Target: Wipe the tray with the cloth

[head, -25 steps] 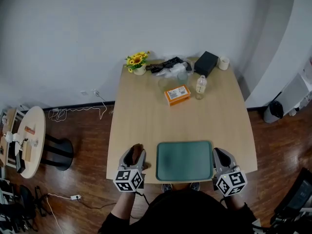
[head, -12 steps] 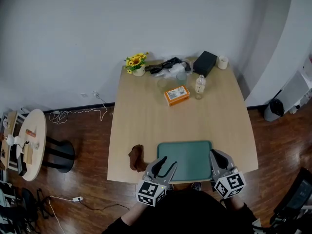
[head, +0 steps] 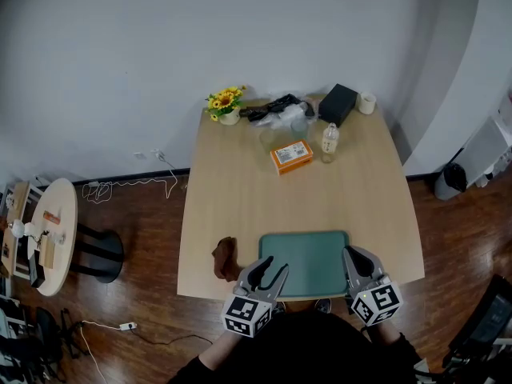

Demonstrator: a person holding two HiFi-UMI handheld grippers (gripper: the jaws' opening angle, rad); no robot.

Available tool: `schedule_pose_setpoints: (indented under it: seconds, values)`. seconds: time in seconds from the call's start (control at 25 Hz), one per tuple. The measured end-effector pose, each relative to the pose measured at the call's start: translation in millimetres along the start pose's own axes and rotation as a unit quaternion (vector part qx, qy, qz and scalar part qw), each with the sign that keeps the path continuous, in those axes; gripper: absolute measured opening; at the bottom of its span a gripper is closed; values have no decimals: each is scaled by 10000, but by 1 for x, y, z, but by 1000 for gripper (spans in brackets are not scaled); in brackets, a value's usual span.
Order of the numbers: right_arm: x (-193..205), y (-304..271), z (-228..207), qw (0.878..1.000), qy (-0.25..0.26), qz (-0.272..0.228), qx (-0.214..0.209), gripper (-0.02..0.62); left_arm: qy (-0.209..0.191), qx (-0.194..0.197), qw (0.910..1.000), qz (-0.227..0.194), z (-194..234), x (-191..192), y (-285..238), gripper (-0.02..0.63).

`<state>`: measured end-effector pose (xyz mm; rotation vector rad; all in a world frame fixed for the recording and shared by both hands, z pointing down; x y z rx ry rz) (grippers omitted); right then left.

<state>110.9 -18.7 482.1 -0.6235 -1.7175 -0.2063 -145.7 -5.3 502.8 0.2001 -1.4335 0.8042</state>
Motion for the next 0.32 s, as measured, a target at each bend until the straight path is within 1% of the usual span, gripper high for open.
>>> schedule_pose_setpoints:
  seconds: [0.32]
  values:
    - [-1,1,0,10000,22,-39,46,0,-36,26,10000,-16,-1,0,0,147]
Point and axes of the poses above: the fingertips, and each gripper's own axes: y backward along the fingers, z to its left, x out of its underside, the point moved 9 cm from there along y, backward along the fingers, and after that the axes turned 3 degrees about -y, right-handed, at the moved point
